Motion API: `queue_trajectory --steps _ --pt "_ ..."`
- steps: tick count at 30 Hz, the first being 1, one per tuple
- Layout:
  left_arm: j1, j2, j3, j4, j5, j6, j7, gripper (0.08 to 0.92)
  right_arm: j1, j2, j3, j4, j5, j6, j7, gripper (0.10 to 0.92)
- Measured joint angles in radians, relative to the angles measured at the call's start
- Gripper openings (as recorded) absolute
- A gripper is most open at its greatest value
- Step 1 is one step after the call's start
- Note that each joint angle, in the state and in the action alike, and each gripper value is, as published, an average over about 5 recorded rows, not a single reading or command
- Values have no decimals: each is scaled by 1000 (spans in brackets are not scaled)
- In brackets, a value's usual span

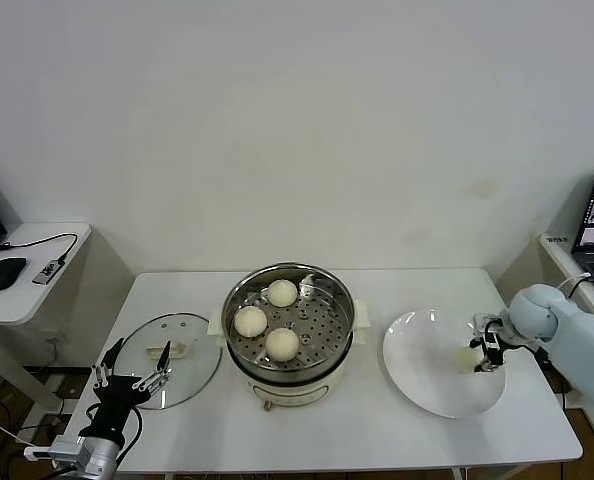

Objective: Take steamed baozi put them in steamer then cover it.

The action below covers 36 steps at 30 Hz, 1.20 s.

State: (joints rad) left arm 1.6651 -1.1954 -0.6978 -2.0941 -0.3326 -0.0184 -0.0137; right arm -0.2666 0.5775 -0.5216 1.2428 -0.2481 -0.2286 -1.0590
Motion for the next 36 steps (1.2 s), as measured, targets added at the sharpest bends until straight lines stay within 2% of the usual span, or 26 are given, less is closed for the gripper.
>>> queue_trajectory --steps 9,18,26,36 --pt "-9 0 9 -11 0 5 1 823 136 -51 -102 74 79 -40 -5 495" --pt "-19 1 19 -5 0 8 1 823 450 -50 -330 209 265 -132 24 504" --pt "-23 3 20 7 -4 5 1 823 709 43 -539 316 505 -252 101 509" --pt "-27 -6 20 13 -4 2 -1 823 824 235 -668 348 748 -397 243 514"
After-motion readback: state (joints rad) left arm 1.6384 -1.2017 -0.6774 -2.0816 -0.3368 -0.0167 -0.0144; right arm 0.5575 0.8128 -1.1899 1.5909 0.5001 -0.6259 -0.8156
